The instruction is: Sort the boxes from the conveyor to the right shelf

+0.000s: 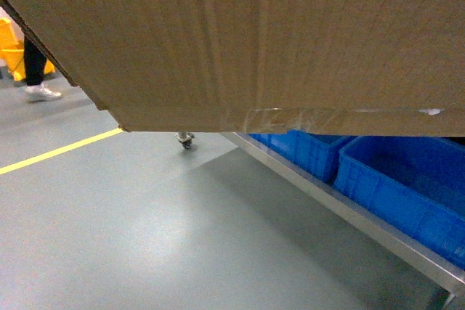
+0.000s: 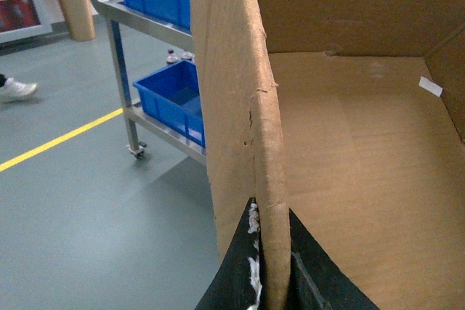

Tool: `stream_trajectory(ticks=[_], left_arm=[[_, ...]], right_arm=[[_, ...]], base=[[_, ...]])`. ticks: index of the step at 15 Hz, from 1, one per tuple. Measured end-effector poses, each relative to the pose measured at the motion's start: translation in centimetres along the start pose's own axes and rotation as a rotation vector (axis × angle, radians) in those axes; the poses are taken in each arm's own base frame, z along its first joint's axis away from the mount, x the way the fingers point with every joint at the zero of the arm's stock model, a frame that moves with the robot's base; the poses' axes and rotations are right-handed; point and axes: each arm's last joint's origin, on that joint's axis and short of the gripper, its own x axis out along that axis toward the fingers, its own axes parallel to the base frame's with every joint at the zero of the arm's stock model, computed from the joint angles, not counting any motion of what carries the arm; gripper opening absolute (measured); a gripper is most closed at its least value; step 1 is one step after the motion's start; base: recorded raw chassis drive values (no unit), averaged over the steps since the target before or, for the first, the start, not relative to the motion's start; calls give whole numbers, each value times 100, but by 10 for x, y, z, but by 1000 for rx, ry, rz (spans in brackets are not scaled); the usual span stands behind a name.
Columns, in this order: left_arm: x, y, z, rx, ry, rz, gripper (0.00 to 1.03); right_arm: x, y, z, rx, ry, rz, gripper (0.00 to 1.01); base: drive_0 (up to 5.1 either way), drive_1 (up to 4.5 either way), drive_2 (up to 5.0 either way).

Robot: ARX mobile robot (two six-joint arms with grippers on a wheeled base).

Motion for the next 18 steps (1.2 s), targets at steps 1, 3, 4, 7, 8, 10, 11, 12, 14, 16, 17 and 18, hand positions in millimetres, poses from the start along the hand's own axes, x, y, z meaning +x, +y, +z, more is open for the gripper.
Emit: stream_trajectory(ticks=[1,3,4,7,8,10,11,12,14,16,17,18], left_arm=[[0,0,0,0,0,0,2],[0,0,0,0,0,0,2],[0,0,0,1,0,0,2],[0,0,0,0,0,1,2],[0,0,0,1,0,0,2],[0,0,0,0,1,0,2],[0,0,0,0,1,0,2],[0,0,0,0,0,0,2],[1,1,0,0,0,5,2],[1,1,0,0,2,2,2],[1,1,0,0,3,2,2],[1,1,0,1,3,2,2]], right_arm=[[0,0,0,0,0,0,3],[0,0,0,0,0,-1,3],[0,0,0,0,1,-1,3],[0,0,0,0,1,-1,3],[0,0,0,0,0,0,3],[0,0,0,0,0,0,3],[0,0,0,0,0,0,3],[0,0,0,0,0,0,3],[1,1,-1,0,1,6,3],[1,0,-1,0,4,1,3],[1,0,-1,0,5,1,3],[1,0,-1,0,5,1,3]], base=[[-174,-174,-174],[-174,-174,-174],[-174,-174,-174],[-174,-174,-174],[-174,-174,-174],[-174,-174,-174],[-174,-174,-174],[-174,-174,-174],[-174,-174,-174],[-174,-174,-174],[-174,-174,-174],[-174,-174,-174]])
